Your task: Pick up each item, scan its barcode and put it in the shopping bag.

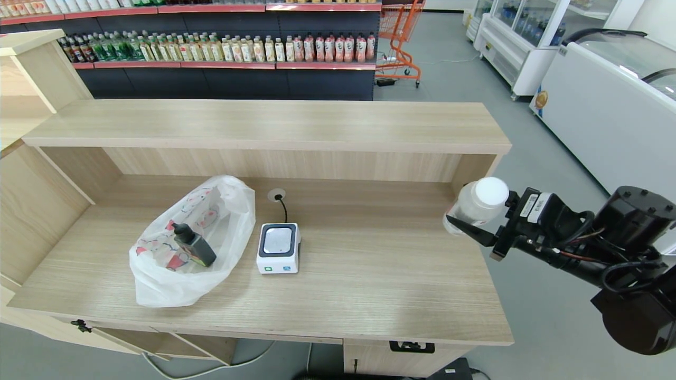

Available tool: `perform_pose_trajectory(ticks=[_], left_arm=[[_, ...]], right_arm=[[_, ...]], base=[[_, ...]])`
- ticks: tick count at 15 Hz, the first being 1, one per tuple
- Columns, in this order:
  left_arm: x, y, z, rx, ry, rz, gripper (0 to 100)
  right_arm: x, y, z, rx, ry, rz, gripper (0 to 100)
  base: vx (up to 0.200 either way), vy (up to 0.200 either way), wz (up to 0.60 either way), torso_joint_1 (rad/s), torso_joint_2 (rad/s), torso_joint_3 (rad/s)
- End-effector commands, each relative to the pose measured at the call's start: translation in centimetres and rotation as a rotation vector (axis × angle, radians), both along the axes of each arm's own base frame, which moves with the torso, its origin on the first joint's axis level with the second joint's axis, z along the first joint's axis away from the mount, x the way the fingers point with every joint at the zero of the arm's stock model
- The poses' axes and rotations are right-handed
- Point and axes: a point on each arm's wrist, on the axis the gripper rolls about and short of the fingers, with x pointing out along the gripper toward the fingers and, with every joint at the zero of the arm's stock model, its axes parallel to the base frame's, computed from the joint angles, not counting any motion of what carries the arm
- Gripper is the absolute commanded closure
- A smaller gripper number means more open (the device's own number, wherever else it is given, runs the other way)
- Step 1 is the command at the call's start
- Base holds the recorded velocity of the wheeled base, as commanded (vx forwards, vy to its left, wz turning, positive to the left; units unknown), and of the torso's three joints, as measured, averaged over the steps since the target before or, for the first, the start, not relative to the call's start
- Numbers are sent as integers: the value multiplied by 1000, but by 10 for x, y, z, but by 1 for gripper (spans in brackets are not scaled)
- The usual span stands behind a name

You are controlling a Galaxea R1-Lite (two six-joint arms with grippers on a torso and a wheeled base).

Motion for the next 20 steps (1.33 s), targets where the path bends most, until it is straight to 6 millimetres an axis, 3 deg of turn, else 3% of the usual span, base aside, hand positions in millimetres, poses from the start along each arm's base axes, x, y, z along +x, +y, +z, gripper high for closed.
perform_pose_trajectory(ticks=[1, 7, 12, 16, 20], left_arm=[[0, 0, 0, 0, 0, 0, 0], [0, 0, 0, 1, 0, 0, 0], [0, 0, 0, 1, 0, 0, 0], [0, 0, 0, 3, 0, 0, 0], [0, 0, 0, 6, 0, 1, 0]], right_arm=[[1, 0, -2, -2, 4, 4, 100], [1, 6, -3, -1, 9, 24, 100], [0, 11, -2, 6, 14, 52, 100], [12, 15, 1, 10, -11, 85, 100], [43, 29, -1, 32, -27, 152, 100]], base=[[0, 0, 0, 0, 0, 0], [0, 0, 0, 0, 0, 0], [0, 200, 0, 2, 1, 0], [0, 200, 0, -1, 8, 1], [0, 200, 0, 5, 2, 5]])
